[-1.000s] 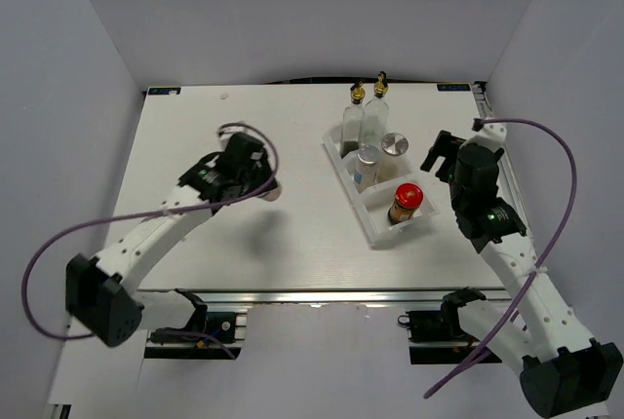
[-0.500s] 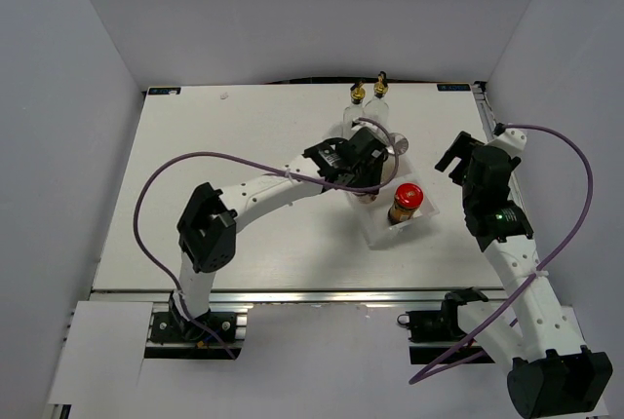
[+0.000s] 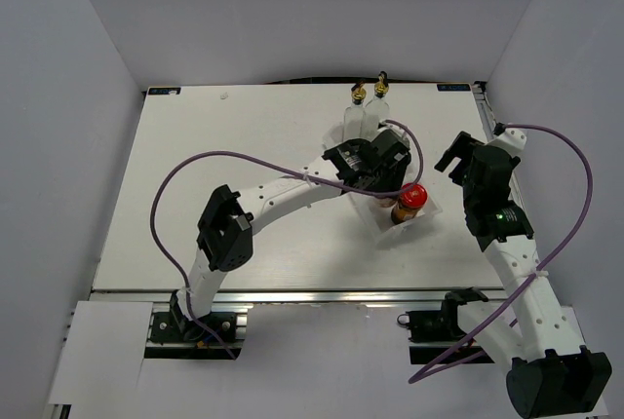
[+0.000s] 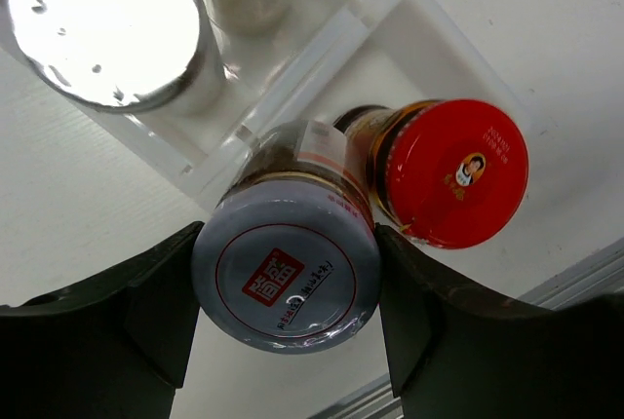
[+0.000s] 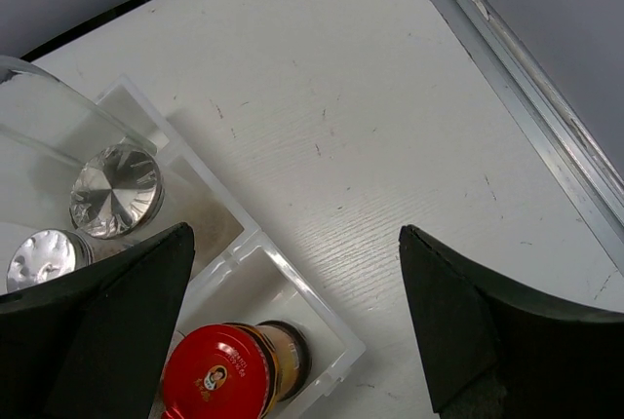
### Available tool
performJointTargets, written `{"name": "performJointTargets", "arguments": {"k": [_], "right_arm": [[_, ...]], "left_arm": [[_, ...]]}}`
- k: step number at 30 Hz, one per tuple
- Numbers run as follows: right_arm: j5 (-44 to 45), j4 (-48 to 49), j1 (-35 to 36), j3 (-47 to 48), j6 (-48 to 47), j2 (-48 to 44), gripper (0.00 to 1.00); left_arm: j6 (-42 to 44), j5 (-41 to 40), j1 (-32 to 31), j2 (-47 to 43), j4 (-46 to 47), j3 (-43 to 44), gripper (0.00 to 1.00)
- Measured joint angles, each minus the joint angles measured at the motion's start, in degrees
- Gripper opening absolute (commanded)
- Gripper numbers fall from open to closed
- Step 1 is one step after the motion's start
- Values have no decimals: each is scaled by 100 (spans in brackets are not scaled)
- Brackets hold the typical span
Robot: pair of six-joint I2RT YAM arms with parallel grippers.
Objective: Organize the condiment bottles
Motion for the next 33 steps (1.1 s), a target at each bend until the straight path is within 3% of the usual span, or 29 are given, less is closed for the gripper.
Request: {"name": "performJointTargets", "arguments": {"k": [10,20,22,23,30,33], "right_arm": [[-105,2,-33,-2,0,48,89],[-151,13,-35,-7,-2,120,89],[-164,13,-37,-9,-2,125,89],[-164,13,-37,-9,-2,125,89],[-166,20,-37,-9,-9,136,90],[-164,20,-48,-13,-11,162,89]], "left_arm": [[111,-114,-498,28,-444,11,0],[201,-254,-463,599,-417,391,0],[219,-254,-459,656,-417,457,5],[227,-254,-459,699,-417,507,16],[286,-251,-459,1139,-380,573,22],[317,-275,-452,1176,-308,575,33]]}}
